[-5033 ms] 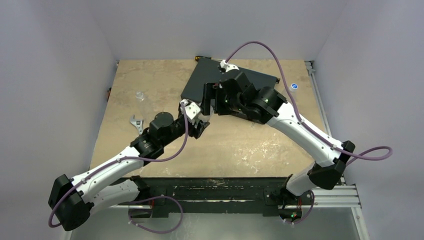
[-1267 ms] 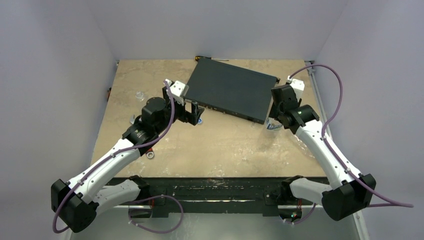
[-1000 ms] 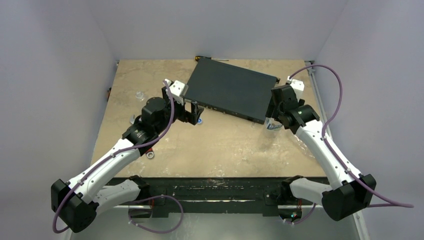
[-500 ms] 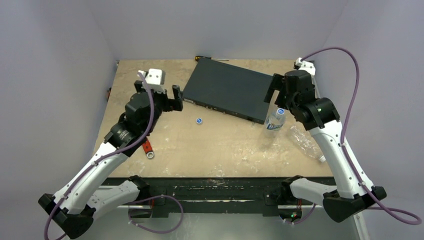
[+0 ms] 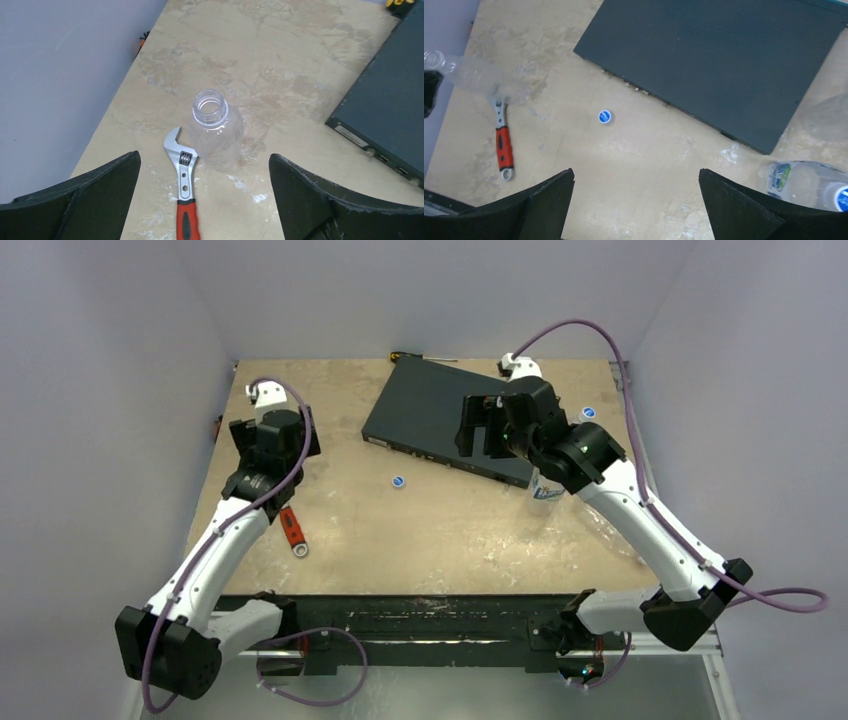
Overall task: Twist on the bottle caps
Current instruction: Place the plastic bottle at the center of the board.
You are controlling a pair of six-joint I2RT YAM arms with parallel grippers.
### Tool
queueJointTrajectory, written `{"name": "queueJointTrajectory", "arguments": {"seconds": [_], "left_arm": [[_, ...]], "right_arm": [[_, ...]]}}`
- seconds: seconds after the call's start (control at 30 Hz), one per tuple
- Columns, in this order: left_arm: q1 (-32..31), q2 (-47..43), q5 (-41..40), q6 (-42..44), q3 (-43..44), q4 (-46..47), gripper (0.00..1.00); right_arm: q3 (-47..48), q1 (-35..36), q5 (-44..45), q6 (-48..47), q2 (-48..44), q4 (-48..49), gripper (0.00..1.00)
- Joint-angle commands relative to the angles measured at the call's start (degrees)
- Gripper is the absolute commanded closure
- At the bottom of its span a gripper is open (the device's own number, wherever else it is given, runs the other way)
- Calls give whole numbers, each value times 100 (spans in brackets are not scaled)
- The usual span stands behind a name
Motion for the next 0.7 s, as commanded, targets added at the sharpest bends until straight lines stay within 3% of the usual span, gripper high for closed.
{"name": "queueJointTrajectory", "arguments": {"seconds": [0.0,0.17,0.5,0.67], "left_arm": [[593,296,477,-91,-204,896,0],[924,803,760,-86,-577,1842,0],[1089,1766,807,184,-1828,4628,0],[1094,2224,988,499,-2183,5978,11]], "right_arm": [[-92,255,-295,-116,-85,592,2],[-422,327,-394,-125,-223,947,2],[-1090,332,-566,-151,-468,1455,2],[-1484,329,-715,-184,-513,1762,2]]}}
